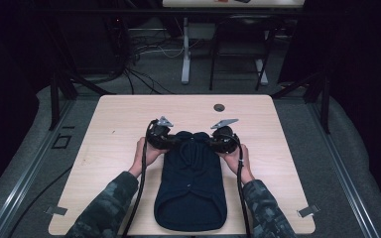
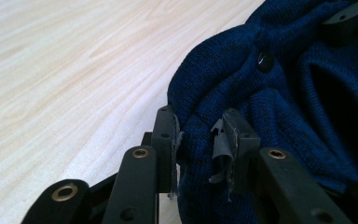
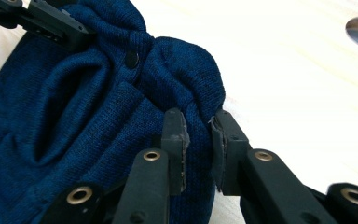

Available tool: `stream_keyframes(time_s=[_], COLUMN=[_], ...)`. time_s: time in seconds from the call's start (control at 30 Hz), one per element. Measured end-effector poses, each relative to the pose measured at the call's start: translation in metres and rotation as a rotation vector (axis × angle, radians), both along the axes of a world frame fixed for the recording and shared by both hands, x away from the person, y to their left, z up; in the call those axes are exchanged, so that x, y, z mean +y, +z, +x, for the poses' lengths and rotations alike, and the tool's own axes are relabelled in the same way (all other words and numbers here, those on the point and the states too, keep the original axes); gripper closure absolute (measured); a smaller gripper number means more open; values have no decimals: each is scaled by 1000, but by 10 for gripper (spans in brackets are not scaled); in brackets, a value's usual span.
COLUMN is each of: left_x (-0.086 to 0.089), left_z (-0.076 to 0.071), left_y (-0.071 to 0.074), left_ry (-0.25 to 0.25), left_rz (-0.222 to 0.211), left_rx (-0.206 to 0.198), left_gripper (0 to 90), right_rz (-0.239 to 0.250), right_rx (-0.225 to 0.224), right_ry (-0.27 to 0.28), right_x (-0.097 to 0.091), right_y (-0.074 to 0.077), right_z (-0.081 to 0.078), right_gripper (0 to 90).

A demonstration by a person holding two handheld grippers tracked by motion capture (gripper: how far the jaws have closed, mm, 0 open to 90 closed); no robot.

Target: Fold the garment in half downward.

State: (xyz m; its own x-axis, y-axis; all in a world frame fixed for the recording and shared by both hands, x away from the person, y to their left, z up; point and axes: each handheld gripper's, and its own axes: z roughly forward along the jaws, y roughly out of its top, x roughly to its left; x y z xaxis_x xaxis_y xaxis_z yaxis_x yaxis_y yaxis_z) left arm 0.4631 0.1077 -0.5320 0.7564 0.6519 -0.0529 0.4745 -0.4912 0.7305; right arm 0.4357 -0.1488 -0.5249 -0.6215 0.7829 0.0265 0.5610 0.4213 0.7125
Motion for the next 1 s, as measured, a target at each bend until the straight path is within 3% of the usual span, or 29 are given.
stream_keyframes(time_s=[0.5,0.7,1.0], left_x=[4,3,5], left_z=[-16,-20,-25], left_y=[23,34,45], left_ry=[-38,-33,-58], left_rz=[-29,-30,-23], left_rx=[-67,-109,-122], left_gripper=[713,709,709], right_rz=[-6,-24,23], right_rx=[-73,-124,-140], right_ry=[41,37,65], right_x=[-3,-3,-8], right_y=[29,39,48], right_z=[-22,-27,-35], right_gripper=[771,771,769])
